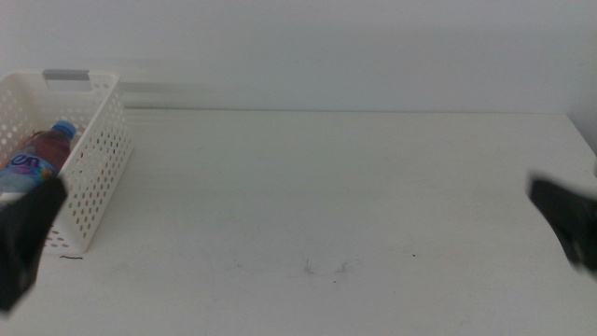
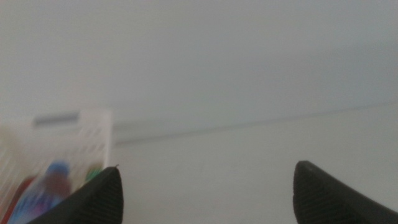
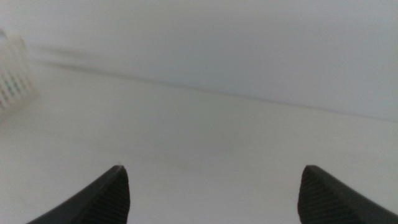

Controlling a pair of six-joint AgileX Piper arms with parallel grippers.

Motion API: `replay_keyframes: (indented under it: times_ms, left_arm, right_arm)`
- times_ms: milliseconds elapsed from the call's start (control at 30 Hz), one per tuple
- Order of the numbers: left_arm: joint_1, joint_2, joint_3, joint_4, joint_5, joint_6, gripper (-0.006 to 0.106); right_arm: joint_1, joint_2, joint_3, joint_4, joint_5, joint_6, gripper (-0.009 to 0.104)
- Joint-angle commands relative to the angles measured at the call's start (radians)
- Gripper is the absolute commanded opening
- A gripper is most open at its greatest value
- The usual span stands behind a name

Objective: Use arms to grab the bottles and put them into the dustbin to the left of the table.

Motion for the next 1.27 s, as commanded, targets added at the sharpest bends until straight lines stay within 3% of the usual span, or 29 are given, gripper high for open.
replay_keyframes:
  times_ms: [0,233,433,1233]
  left_arm:
    - [0.033,-0.1,0.107,-0.013,-0.031,-0.012,0.094]
    - [0.13,-0.323,0.322,-0.003,-0.042,-0.012,0.094]
    - [0.13,-0.396,0.448,-0.003,-0.06,-0.01,0.094]
    - [0.13,-0.396,0.448,-0.003,-0.091,-0.012,0.094]
  right_arm:
    - [-0.031,-0.15,0.114,-0.092,-0.032,-0.003,0.091]
    - [-0.218,-0.526,0.337,-0.104,-0.03,-0.003,0.091]
    - [-0.291,-0.71,0.473,-0.1,-0.03,-0.003,0.091]
    - [-0.296,-0.712,0.481,-0.077,0.009,-0.003,0.091]
